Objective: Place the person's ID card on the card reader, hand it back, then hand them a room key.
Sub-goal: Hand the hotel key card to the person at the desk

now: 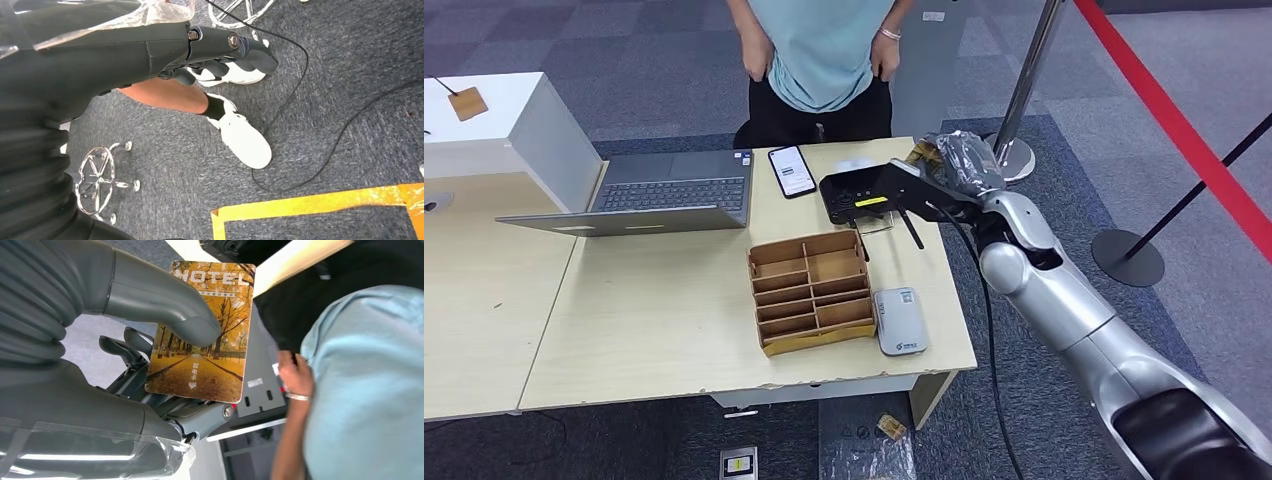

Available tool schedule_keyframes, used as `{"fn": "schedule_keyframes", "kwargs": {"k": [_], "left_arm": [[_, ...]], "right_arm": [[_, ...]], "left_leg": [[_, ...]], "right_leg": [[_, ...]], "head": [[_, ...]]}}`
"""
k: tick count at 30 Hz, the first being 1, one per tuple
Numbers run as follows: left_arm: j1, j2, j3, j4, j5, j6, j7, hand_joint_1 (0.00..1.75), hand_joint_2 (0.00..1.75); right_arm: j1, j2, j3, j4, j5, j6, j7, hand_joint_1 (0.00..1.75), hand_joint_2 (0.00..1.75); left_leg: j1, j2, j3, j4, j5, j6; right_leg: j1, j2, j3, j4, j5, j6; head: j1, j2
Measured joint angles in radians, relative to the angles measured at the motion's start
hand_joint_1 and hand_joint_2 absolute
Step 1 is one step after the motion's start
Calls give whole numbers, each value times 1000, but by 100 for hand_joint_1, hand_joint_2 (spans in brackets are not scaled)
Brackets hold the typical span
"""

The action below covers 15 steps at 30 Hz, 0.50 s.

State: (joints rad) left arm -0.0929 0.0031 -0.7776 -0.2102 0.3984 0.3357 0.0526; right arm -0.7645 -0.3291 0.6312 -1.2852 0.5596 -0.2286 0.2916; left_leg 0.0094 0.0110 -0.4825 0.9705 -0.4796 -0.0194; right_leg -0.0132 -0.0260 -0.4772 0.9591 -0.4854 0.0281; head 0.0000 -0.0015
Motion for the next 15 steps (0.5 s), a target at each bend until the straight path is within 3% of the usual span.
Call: {"fn": "schedule_keyframes", "kwargs": {"k": [15], "left_arm": [[-3,9,-22,0,-4,0,-3,0,175]], "right_arm": [[-121,139,91,164,29,-11,-58,175,175]], "left_leg": [[0,0,0,0,0,0]], "right_leg": [[0,0,0,1,0,0]], "head": [[0,0]]}}
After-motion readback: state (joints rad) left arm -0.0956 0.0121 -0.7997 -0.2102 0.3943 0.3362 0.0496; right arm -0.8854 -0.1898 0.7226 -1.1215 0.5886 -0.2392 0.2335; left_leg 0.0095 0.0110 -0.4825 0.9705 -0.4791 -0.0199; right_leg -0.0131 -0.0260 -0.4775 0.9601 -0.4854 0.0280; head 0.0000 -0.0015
